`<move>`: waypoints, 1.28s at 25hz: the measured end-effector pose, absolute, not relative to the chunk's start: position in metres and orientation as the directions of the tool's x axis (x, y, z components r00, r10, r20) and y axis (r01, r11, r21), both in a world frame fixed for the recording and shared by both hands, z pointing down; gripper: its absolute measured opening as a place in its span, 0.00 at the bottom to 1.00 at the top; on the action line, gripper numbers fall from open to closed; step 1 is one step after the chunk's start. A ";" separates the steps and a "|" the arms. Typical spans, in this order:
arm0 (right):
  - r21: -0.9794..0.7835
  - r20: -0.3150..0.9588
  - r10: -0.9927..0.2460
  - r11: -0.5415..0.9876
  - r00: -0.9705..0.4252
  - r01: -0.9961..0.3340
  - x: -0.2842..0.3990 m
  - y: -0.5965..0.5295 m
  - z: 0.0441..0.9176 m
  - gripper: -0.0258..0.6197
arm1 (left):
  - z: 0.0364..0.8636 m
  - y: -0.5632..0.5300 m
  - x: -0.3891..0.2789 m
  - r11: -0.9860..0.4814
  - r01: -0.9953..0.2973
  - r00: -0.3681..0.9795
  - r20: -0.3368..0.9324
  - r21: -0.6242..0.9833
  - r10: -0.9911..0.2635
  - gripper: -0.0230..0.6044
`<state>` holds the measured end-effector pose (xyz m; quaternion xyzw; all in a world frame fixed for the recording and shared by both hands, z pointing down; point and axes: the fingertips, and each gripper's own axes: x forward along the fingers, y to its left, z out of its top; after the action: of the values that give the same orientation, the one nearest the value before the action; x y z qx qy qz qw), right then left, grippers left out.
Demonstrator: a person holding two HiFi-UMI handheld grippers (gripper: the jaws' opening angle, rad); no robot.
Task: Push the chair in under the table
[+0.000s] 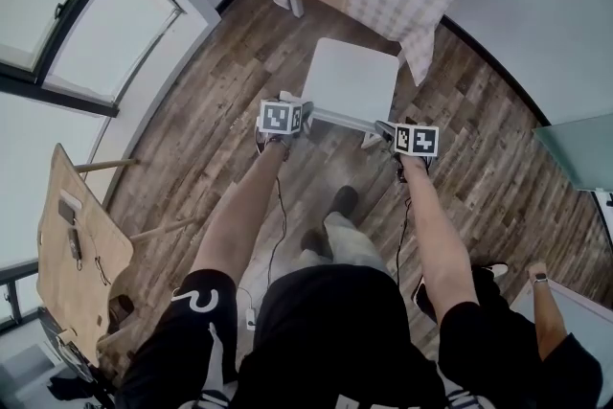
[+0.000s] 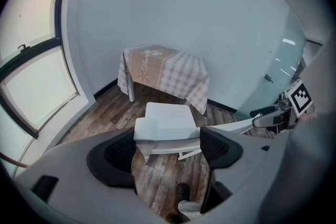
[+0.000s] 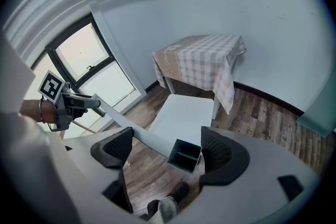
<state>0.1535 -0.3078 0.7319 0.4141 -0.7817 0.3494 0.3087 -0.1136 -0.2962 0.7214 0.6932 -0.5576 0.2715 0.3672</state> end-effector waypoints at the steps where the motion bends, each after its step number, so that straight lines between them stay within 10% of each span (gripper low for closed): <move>1: -0.292 0.771 -0.431 0.414 -0.468 -0.862 0.153 -0.313 0.732 0.69 | 0.721 -0.302 -0.114 -0.108 -0.973 0.230 0.787 0.205 -0.573 0.66; 32: -0.285 0.771 -0.461 0.367 -0.439 -0.886 0.119 -0.459 0.734 0.69 | 0.726 -0.464 -0.148 -0.140 -0.970 0.244 0.783 0.199 -0.573 0.66</move>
<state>0.1186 -0.4589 0.7338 0.4367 -0.7706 0.3545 0.2997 -0.1477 -0.4644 0.7255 0.7025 -0.5489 0.2771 0.3584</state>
